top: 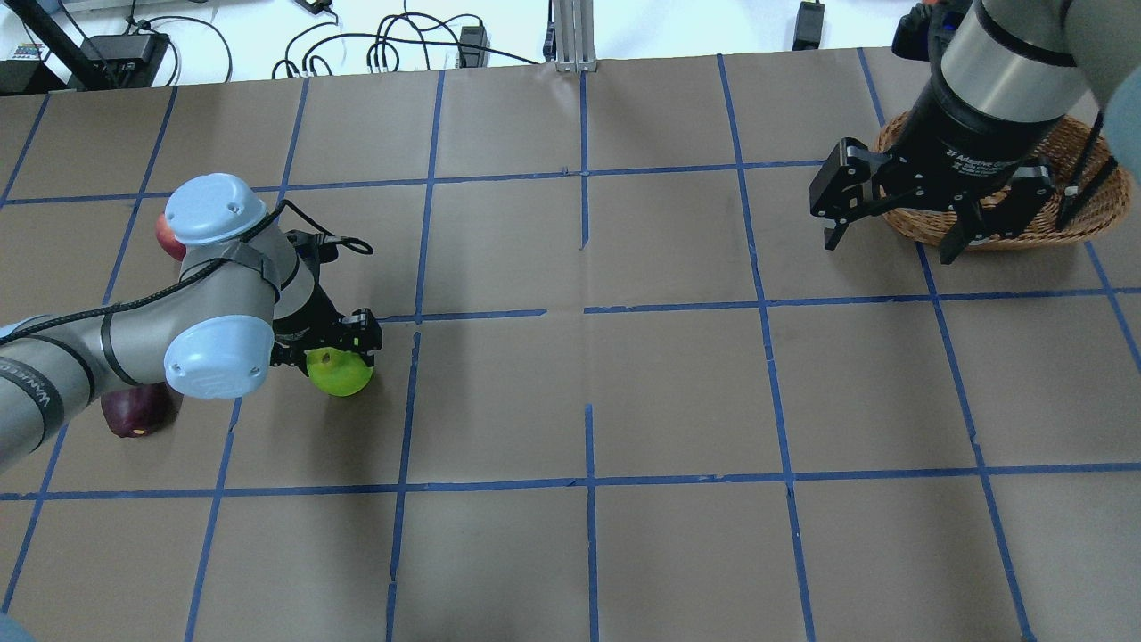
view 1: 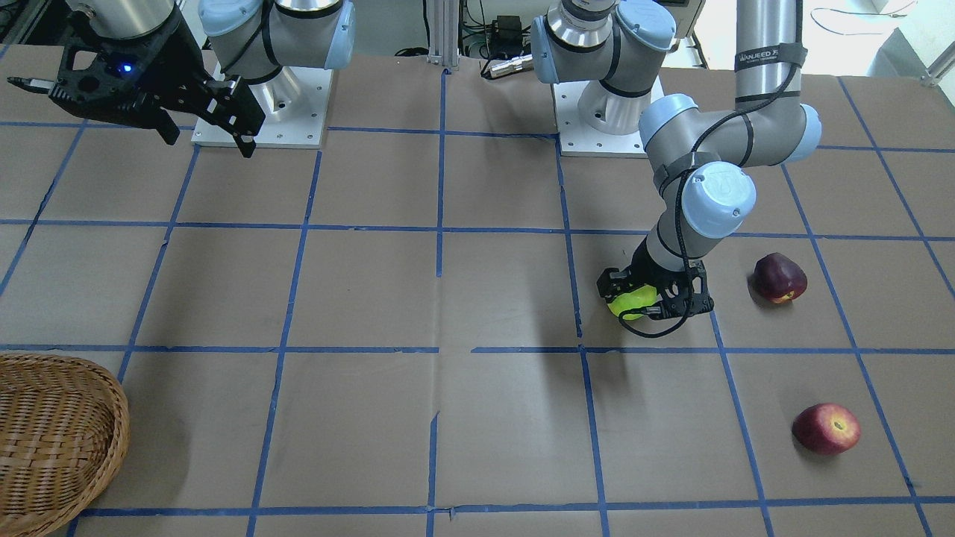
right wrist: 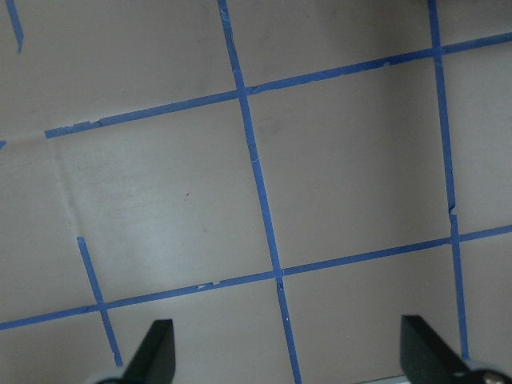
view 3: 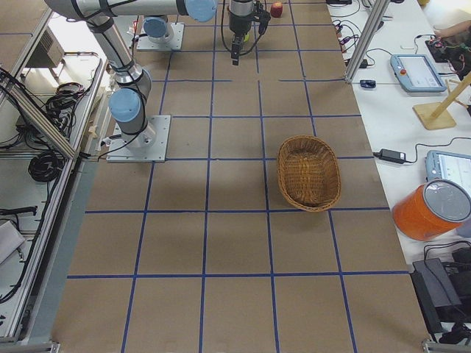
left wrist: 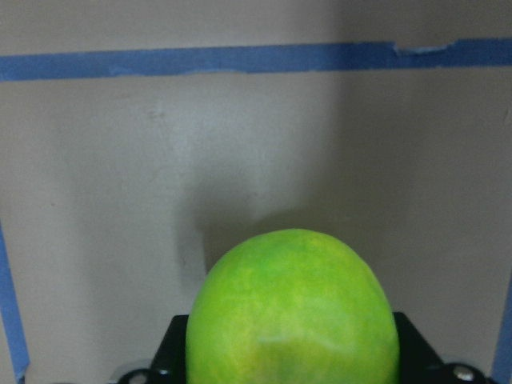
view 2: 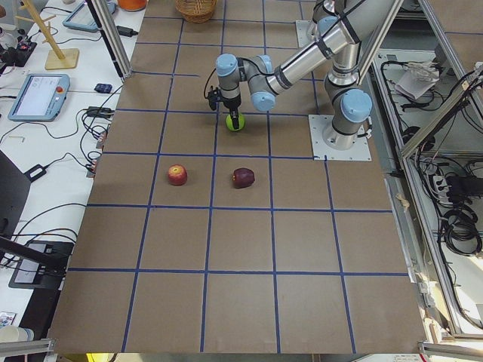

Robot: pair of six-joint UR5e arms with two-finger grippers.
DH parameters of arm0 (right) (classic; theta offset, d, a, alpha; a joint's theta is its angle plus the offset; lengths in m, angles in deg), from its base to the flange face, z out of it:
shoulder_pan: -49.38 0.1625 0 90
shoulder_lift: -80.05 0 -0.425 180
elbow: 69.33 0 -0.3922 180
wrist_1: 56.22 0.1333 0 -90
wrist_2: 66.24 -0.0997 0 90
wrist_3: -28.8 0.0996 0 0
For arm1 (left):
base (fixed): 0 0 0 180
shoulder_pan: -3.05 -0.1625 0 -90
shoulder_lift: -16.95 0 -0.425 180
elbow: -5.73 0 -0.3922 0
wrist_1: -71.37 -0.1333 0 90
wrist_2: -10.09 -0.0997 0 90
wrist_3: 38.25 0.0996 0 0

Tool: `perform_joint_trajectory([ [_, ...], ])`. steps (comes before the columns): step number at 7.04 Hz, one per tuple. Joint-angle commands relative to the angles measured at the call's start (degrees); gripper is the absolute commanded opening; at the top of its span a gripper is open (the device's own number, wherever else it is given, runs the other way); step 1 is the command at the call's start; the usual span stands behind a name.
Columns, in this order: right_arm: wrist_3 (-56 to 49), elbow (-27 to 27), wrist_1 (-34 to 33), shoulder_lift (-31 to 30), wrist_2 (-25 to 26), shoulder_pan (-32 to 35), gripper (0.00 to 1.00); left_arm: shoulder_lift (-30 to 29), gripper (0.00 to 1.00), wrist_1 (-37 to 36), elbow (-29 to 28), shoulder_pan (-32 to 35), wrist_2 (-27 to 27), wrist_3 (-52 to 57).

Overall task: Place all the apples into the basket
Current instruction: 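Set the green apple at table center with left gripper while right approaches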

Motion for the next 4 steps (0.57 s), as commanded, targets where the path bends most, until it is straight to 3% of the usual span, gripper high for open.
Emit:
perform_joint_trajectory([
  [1,0.00,-0.09,0.13,0.00,0.09,0.00,1.00,-3.05,0.31,7.87,-12.54,12.63,2.24,-26.61],
  [3,0.09,-0.09,0.14,0.35,0.09,0.00,1.00,-11.57,0.31,7.18,-21.62,23.73,4.09,-46.12],
  [4,0.00,-0.09,-0.04,0.35,0.00,0.00,1.00,-14.91,0.31,4.14,-22.79,27.08,4.87,-54.99],
])
